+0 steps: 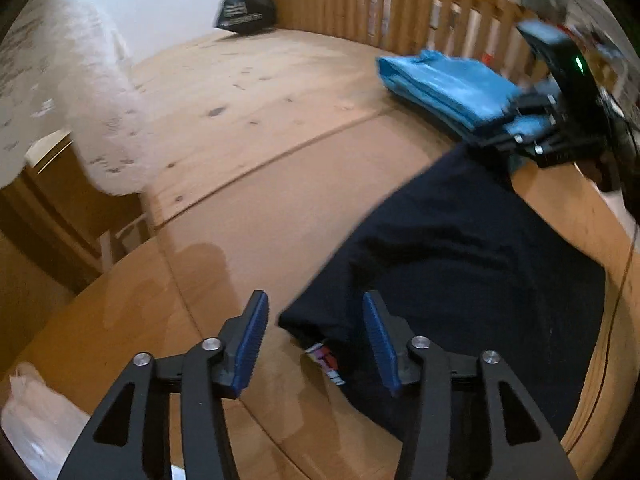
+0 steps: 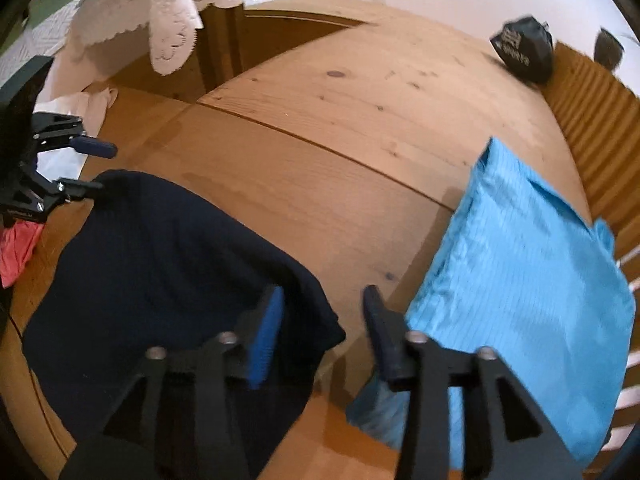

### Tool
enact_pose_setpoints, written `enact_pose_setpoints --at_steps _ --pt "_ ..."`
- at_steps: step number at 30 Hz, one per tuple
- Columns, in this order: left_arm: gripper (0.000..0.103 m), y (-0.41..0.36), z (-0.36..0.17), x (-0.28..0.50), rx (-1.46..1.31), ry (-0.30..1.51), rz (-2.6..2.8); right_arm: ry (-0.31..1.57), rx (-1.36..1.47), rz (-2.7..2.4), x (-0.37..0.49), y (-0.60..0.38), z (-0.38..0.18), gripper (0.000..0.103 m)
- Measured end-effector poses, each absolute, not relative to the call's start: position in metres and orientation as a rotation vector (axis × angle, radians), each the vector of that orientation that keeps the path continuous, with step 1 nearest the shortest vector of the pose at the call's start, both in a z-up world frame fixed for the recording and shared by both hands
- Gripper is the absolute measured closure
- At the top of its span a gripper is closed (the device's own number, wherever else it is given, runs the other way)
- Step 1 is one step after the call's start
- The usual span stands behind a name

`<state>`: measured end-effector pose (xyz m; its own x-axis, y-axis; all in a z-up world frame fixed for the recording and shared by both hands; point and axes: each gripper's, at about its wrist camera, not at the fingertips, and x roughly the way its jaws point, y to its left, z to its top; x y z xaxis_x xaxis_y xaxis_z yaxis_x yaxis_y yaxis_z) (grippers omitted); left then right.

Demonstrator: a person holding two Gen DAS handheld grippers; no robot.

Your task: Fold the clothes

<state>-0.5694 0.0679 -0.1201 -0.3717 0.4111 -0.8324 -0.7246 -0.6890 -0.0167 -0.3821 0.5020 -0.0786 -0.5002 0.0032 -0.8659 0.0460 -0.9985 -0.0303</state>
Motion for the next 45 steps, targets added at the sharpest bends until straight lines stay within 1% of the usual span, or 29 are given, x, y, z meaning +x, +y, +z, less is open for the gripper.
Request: enact_pose_setpoints --at_steps 5,6,7,8,9,11,12,15,20,24,26,29,31,33,35,36,38,39,42,43,44,45 --pt "0.054 0.079 -0.13 -0.57 -1.124 0.518 2.059 0.091 1.517 -2.676 -0.381 0.499 -0.08 0.057" --pt "0.056 0.082 -0.133 -0.57 -1.123 0.529 2.052 0.092 1.51 -2.676 -0.38 0.499 -0.08 0.058" --pt "0.071 0.084 -0.135 -0.57 -1.121 0.539 2.045 0.093 1.504 -2.676 -0.379 0.498 -0.08 0.079" --pt "0.089 0.085 -0.134 -0.568 -1.112 0.541 2.039 0.094 1.497 -2.676 -0.378 0.497 -0.079 0.098" --pt "0.093 0.085 -0.132 -0.566 -1.098 0.537 2.034 0.095 1.49 -2.676 -0.377 0.496 -0.079 0.098" --pt "0.095 0.086 -0.125 -0.558 -1.071 0.568 2.041 0.097 1.476 -2.676 -0.375 0.495 -0.078 0.098" --pt "0.095 0.086 -0.119 -0.553 -1.059 0.581 2.047 0.098 1.47 -2.676 -0.374 0.494 -0.078 0.098" --pt "0.095 0.077 -0.088 -0.521 -0.998 0.579 2.062 0.124 1.373 -2.707 -0.336 0.479 -0.048 0.098" --pt "0.095 0.055 -0.019 -0.415 -0.778 0.648 2.103 0.17 1.137 -2.769 -0.241 0.444 0.012 0.098" --pt "0.095 0.039 0.02 -0.34 -0.702 0.643 2.075 0.122 1.055 -2.77 -0.207 0.433 0.042 0.098" --pt "0.094 0.038 0.03 -0.331 -0.7 0.657 2.067 0.095 1.017 -2.768 -0.191 0.428 0.056 0.098" --pt "0.093 0.036 0.024 -0.369 -0.774 0.581 2.056 0.037 1.114 -2.749 -0.227 0.442 0.041 0.098" --pt "0.093 0.037 0.012 -0.405 -0.838 0.537 2.056 -0.014 1.196 -2.76 -0.26 0.454 0.018 0.098" --pt "0.094 0.044 -0.02 -0.462 -0.926 0.544 2.094 -0.029 1.328 -2.777 -0.304 0.472 -0.018 0.098" --pt "0.098 0.048 -0.056 -0.52 -1.033 0.529 2.126 -0.084 1.461 -2.788 -0.347 0.493 -0.055 0.098" --pt "0.096 0.048 -0.073 -0.543 -1.088 0.513 2.137 -0.118 1.514 -2.791 -0.363 0.502 -0.071 0.098" --pt "0.101 0.047 -0.108 -0.586 -1.196 0.496 2.155 -0.152 1.6 -2.763 -0.381 0.512 -0.096 0.098" --pt "0.101 0.047 -0.123 -0.598 -1.238 0.502 2.15 -0.167 1.641 -2.746 -0.39 0.517 -0.108 0.098" --pt "0.099 0.042 -0.14 -0.604 -1.257 0.392 2.075 -0.193 1.622 -2.723 -0.391 0.519 -0.113 0.098" --pt "0.093 0.042 -0.137 -0.6 -1.236 0.372 2.064 -0.185 1.61 -2.72 -0.39 0.519 -0.112 0.097" --pt "0.082 0.043 -0.133 -0.596 -1.213 0.362 2.056 -0.197 1.605 -2.717 -0.39 0.52 -0.111 0.097" --pt "0.076 0.044 -0.128 -0.592 -1.187 0.352 2.044 -0.216 1.607 -2.71 -0.391 0.522 -0.111 0.097"
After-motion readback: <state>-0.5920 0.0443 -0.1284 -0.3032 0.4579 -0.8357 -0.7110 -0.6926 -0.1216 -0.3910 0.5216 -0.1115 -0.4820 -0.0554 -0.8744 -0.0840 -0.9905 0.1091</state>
